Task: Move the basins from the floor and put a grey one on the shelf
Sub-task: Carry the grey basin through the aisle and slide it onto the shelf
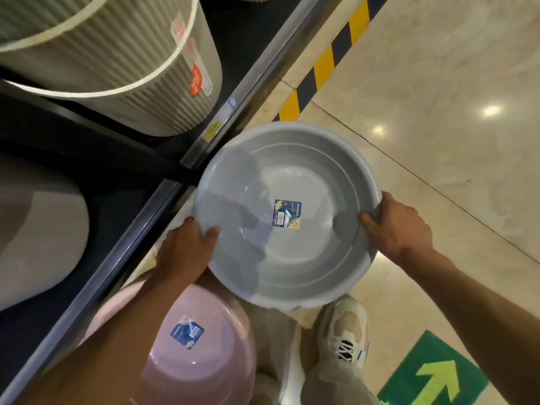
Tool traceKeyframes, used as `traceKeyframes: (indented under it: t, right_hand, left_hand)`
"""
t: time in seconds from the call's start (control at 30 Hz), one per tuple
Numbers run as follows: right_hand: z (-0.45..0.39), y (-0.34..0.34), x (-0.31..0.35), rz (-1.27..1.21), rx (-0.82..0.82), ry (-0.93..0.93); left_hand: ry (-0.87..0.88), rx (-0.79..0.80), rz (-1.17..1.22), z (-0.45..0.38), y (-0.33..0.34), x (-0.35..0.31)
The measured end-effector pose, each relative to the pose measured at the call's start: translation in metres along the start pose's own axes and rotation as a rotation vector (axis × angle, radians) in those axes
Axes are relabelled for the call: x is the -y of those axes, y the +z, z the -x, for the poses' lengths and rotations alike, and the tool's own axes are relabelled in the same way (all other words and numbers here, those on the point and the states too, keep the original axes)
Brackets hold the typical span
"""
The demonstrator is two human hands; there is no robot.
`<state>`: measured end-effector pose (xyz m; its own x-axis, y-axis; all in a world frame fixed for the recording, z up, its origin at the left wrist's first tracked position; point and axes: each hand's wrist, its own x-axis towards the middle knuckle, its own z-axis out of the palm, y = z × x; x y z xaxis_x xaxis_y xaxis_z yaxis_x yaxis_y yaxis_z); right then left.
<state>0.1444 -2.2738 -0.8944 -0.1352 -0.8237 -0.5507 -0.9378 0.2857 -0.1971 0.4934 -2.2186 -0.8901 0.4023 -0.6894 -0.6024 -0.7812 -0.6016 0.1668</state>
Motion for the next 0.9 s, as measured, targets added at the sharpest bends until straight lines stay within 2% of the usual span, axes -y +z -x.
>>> traceKeyframes:
  t: [0.13, 0.2, 0.33, 0.47, 0.7, 0.9]
  right_hand:
    - [-0.015, 0.012, -0.003, -0.055, 0.018, 0.043]
    - [-0.018, 0.016, -0.005, -0.066, 0.014, 0.049]
    - [-0.014, 0.017, -0.012, -0.051, -0.011, 0.085]
    - [0.003, 0.0, -0.019, -0.089, -0.034, 0.146]
    - [0.074, -0.086, -0.035, -0.272, -0.208, 0.127]
    - [0.188, -0.203, -0.038, -0.53, -0.395, 0.227]
  left_hand:
    - [-0.031, 0.058, 0.098, -0.018, 0.017, -0.002]
    - [-0.025, 0.029, 0.126, -0.022, 0.024, -0.005]
    - [0.107, -0.061, 0.133, -0.014, 0.028, -0.005]
    - [0.144, -0.042, 0.21, 0.004, 0.018, -0.014]
    - [0.26, -0.129, 0.313, 0.055, -0.048, -0.067]
    - [0.359, -0.259, 0.447, 0.154, -0.167, -0.133]
